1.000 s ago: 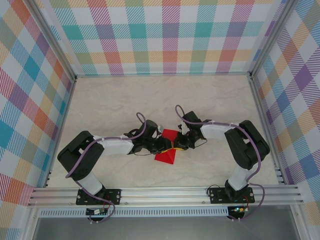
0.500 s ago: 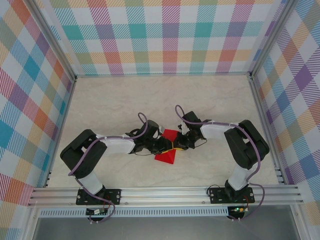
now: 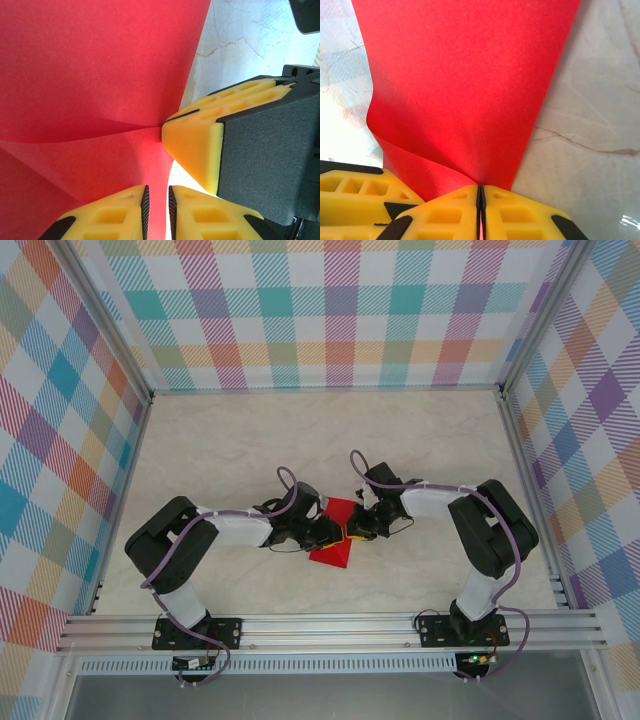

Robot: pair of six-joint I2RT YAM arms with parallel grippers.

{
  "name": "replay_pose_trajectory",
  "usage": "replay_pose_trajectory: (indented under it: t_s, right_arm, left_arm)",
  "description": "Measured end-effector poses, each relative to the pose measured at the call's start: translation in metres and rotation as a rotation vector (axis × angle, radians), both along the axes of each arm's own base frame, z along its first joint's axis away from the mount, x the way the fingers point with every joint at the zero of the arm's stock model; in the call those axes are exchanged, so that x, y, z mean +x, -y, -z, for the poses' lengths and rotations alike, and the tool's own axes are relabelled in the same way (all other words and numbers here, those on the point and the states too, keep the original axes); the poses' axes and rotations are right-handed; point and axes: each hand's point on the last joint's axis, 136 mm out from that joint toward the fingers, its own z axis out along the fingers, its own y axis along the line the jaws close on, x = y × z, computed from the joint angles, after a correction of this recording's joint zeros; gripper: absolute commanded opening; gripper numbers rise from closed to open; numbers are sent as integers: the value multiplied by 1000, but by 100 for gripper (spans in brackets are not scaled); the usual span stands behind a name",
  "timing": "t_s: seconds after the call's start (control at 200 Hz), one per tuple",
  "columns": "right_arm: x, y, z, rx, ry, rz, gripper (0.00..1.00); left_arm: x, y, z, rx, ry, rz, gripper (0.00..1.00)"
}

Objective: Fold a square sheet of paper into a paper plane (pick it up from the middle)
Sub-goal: Fold the triangle a second time at the center of the table.

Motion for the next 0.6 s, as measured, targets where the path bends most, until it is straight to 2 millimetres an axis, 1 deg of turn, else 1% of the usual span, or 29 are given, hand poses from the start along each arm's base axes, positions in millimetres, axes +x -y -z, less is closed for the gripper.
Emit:
replay_pose_trajectory:
  t_s: [0.34, 0.6]
  right_arm:
    - [0, 0, 0, 2, 1, -5, 11]
    - [0, 0, 0, 1, -2, -5, 11]
  left_arm:
    - [0, 0, 0, 2, 2, 0, 20]
    - [0, -2, 4, 17, -4, -6, 20]
